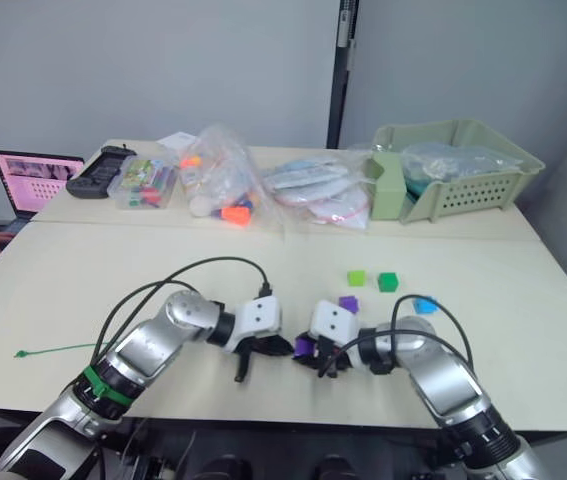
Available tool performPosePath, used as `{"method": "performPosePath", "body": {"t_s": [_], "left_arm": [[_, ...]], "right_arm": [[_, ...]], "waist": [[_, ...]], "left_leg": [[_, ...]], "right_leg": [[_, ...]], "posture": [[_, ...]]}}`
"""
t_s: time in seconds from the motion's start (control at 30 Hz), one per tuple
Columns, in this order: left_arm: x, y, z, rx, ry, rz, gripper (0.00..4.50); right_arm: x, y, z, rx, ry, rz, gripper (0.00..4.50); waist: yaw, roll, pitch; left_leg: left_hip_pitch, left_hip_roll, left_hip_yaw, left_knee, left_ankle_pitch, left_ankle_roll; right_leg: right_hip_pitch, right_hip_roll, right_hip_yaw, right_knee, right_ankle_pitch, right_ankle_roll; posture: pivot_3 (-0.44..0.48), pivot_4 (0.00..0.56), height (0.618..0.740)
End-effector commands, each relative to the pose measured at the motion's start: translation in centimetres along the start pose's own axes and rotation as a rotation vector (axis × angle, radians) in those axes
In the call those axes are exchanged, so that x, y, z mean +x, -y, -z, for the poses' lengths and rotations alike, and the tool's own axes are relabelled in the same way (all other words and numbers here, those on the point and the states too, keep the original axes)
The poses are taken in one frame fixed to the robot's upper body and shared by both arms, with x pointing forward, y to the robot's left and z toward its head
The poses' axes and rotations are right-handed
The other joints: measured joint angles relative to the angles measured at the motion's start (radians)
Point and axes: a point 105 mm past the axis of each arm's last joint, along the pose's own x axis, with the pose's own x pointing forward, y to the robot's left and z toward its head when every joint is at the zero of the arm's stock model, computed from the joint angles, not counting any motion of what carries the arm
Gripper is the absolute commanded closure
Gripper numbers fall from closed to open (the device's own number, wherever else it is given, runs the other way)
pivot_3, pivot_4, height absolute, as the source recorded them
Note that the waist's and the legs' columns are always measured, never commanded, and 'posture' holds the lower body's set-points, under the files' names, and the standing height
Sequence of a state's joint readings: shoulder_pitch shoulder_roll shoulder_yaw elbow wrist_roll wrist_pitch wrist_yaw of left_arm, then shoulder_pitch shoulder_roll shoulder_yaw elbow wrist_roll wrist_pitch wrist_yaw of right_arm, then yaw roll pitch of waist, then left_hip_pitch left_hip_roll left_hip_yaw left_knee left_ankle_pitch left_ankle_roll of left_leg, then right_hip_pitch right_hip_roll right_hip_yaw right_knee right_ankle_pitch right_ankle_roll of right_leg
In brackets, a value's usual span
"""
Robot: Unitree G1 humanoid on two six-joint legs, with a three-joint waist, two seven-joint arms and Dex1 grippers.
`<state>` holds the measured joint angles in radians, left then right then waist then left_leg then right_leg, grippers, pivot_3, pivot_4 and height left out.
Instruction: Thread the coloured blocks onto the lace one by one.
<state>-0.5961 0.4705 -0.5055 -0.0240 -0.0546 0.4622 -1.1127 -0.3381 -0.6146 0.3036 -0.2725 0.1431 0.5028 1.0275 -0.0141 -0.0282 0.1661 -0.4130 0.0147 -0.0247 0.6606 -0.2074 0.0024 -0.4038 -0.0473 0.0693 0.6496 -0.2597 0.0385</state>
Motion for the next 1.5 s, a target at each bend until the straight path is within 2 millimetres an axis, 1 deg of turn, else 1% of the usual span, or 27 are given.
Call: {"method": "performPosePath", "body": {"t_s": [0.03,0.1,0.17,0.23,0.27,0.33,0.37,0.4,0.43,0.47,0.5,0.57,0.6,0.63,0.67,0.77,0.83,0.93,1.03,1.07,1.1,1.2,1.27,1.3,1.5], "left_arm": [[0.2,0.0,-1.0,0.051,-0.001,0.001,4.47],[0.0,-0.2,-0.7,0.033,-0.018,-0.012,4.47],[-0.4,-0.2,-0.9,-0.015,0.002,0.003,3.92],[-0.9,-0.2,-1.6,-0.031,0.043,0.010,3.35],[-1.1,-0.3,-1.9,-0.028,0.055,0.011,2.86],[-1.4,-0.3,-2.2,-0.024,0.062,0.010,2.23],[-1.6,-0.3,-2.2,-0.025,0.062,0.008,2.10],[-1.9,-0.1,-2.1,-0.017,0.060,0.020,1.67],[-2.1,0.1,-2.1,-0.011,0.058,0.030,1.36],[-2.3,0.3,-2.0,-0.003,0.058,0.040,1.04],[-2.4,0.4,-2.0,0.002,0.058,0.046,0.69],[-2.1,0.6,-2.2,0.013,0.065,0.052,0.09],[-1.8,0.6,-2.3,0.017,0.071,0.054,0.00],[-1.4,0.6,-2.4,0.028,0.072,0.053,0.00],[-1.2,0.6,-2.4,0.036,0.072,0.052,0.00],[0.7,0.1,-2.7,0.045,0.087,0.038,0.00],[1.3,-0.2,-2.8,0.042,0.098,0.039,0.00],[2.1,-0.5,-1.9,0.057,0.057,0.058,0.00],[2.0,-0.5,-1.8,0.046,0.069,0.068,0.81],[2.0,-0.4,-1.8,0.048,0.072,0.075,1.28],[2.0,-0.2,-1.8,0.056,0.070,0.086,1.41],[1.9,0.3,-1.8,0.066,0.070,0.104,2.47],[1.9,0.6,-1.7,0.066,0.072,0.113,3.10],[1.8,0.7,-1.7,0.066,0.071,0.117,3.28],[1.7,1.0,-1.5,0.065,0.070,0.130,3.28]], "right_arm": [[0.4,-0.6,-0.3,0.002,0.014,-0.033,3.33],[0.4,-0.6,-0.3,0.002,0.014,-0.034,3.33],[0.4,-0.5,-0.3,0.006,0.013,-0.035,3.33],[0.4,-0.5,-0.2,0.015,0.013,-0.034,3.33],[0.3,-0.5,-0.3,0.023,0.018,-0.032,3.33],[0.2,-0.3,-0.5,0.033,0.033,-0.016,3.33],[0.2,-0.2,-0.7,0.035,0.041,-0.006,3.33],[-0.2,-0.1,-0.9,0.041,0.055,0.001,2.83],[-0.4,-0.1,-1.1,0.045,0.065,0.005,2.24],[-1.0,0.0,-1.4,0.045,0.078,0.015,1.98],[-1.4,0.1,-1.7,0.044,0.086,0.022,1.62],[-2.5,0.2,-2.0,0.042,0.092,0.038,0.98],[-3.0,0.2,-2.2,0.042,0.094,0.042,0.64],[-3.6,0.2,-2.3,0.041,0.096,0.050,0.23],[-3.9,0.2,-2.4,0.041,0.098,0.054,0.02],[-5.6,0.1,-2.2,0.045,0.090,0.076,0.02],[-6.0,-0.1,-2.0,0.052,0.082,0.077,0.02],[-6.2,-0.4,-1.3,0.068,0.066,0.070,0.02],[-6.1,-0.6,-1.0,0.079,0.062,0.081,0.00],[-6.0,-0.8,-1.0,0.083,0.063,0.082,0.00],[-5.9,-0.9,-0.9,0.085,0.062,0.079,0.00],[-5.4,-1.2,-0.6,0.086,0.054,0.074,0.00],[-5.2,-1.1,-0.2,0.087,0.044,0.077,0.00],[-5.1,-1.1,0.0,0.086,0.037,0.078,0.00],[-4.5,-0.6,0.8,0.072,0.008,0.090,0.00]], "waist": [[0.000,0.000,0.000],[0.000,0.000,0.000],[0.000,0.000,0.000],[-0.001,0.000,0.000],[-0.001,0.000,0.000],[-0.001,0.000,0.000],[-0.001,0.000,0.000],[-0.001,0.000,0.000],[-0.001,0.000,0.000],[-0.001,0.000,0.000],[0.000,0.000,0.000],[0.003,0.000,0.000],[0.004,0.000,0.000],[0.006,0.000,0.000],[0.007,0.000,0.000],[0.014,0.000,0.000],[0.013,0.000,0.000],[0.006,0.000,0.000],[-0.001,0.000,0.000],[-0.001,0.000,0.000],[-0.001,0.000,0.000],[0.000,0.000,0.000],[0.001,0.000,0.000],[0.001,0.000,0.000],[0.002,0.000,0.000]], "left_leg": [[0.000,0.000,0.000,0.000,0.000,0.000],[0.000,0.000,0.000,0.000,0.000,0.000],[0.000,0.000,0.000,0.000,0.000,0.000],[0.000,0.000,0.000,0.000,0.000,0.000],[0.000,0.000,0.000,0.000,0.000,0.000],[0.000,0.000,0.000,0.000,0.000,0.000],[0.000,0.000,0.000,0.000,0.000,0.000],[0.000,0.000,0.000,0.000,0.000,0.000],[0.000,0.000,0.000,0.000,0.000,0.000],[0.000,0.000,0.000,0.000,0.000,0.000],[-0.001,0.000,0.000,0.000,0.000,0.000],[-0.001,0.000,0.000,0.000,0.000,0.000],[-0.001,0.000,0.000,0.000,0.000,0.000],[-0.002,-0.001,0.000,0.000,0.000,0.000],[-0.001,-0.001,0.000,0.000,0.000,0.000],[-0.001,-0.001,0.000,0.000,0.000,0.000],[-0.002,-0.001,0.000,0.000,0.000,0.000],[-0.002,0.000,0.000,0.000,0.000,0.000],[-0.002,0.000,0.000,0.000,0.000,0.000],[-0.002,0.000,0.000,0.000,0.000,0.000],[-0.002,0.000,0.000,0.000,0.000,0.000],[-0.002,0.000,0.000,0.000,0.000,0.000],[-0.002,0.000,0.000,0.000,0.000,0.000],[-0.002,0.000,0.000,0.000,0.000,0.000],[-0.002,0.000,0.000,0.000,0.000,0.000]], "right_leg": [[0.000,0.000,0.000,0.000,0.000,0.000],[0.000,0.000,0.000,0.000,0.000,0.000],[0.000,0.000,0.000,0.000,0.000,0.000],[0.000,0.000,0.000,0.000,0.000,0.000],[0.000,0.000,0.000,0.000,0.000,0.000],[0.000,0.000,0.000,0.000,0.000,0.000],[0.000,0.000,0.000,0.000,0.000,0.000],[0.000,0.000,0.000,0.000,0.000,0.000],[0.000,0.000,0.000,0.000,0.000,0.000],[-0.001,0.000,0.000,0.000,0.000,0.000],[-0.001,0.000,0.000,0.000,0.000,0.000],[-0.001,0.000,0.000,0.000,0.000,0.000],[-0.001,-0.001,0.000,0.000,0.000,0.000],[-0.001,-0.001,0.000,0.000,0.000,0.000],[0.000,-0.001,0.000,0.000,0.000,0.000],[0.000,-0.001,0.000,-0.001,0.000,0.000],[0.000,-0.001,0.000,-0.001,0.000,0.000],[0.000,0.000,0.000,-0.001,0.000,0.000],[-0.001,0.000,0.000,-0.001,0.000,0.000],[-0.001,0.000,0.000,-0.001,0.000,0.000],[-0.001,0.000,0.000,-0.001,0.000,0.000],[-0.001,0.000,0.000,-0.001,0.000,0.000],[0.000,0.000,0.000,-0.001,0.000,0.000],[-0.001,0.000,0.000,-0.001,0.000,0.000],[0.000,0.000,0.000,-0.001,0.000,0.000]], "posture": [[0.000,0.150,0.740],[0.000,0.150,0.740],[0.000,0.150,0.740],[0.000,0.150,0.740],[0.000,0.150,0.740],[0.000,0.150,0.740],[0.000,0.150,0.740],[0.000,0.150,0.740],[0.000,0.150,0.740],[0.000,0.150,0.740],[0.000,0.150,0.740],[0.000,0.150,0.740],[0.000,0.150,0.740],[0.000,0.150,0.740],[0.000,0.150,0.740],[0.000,0.150,0.740],[0.000,0.150,0.740],[0.000,0.150,0.740],[0.000,0.150,0.740],[0.000,0.150,0.740],[0.000,0.150,0.740],[0.000,0.150,0.740],[0.000,0.150,0.740],[0.000,0.150,0.740],[0.000,0.150,0.740]]}}
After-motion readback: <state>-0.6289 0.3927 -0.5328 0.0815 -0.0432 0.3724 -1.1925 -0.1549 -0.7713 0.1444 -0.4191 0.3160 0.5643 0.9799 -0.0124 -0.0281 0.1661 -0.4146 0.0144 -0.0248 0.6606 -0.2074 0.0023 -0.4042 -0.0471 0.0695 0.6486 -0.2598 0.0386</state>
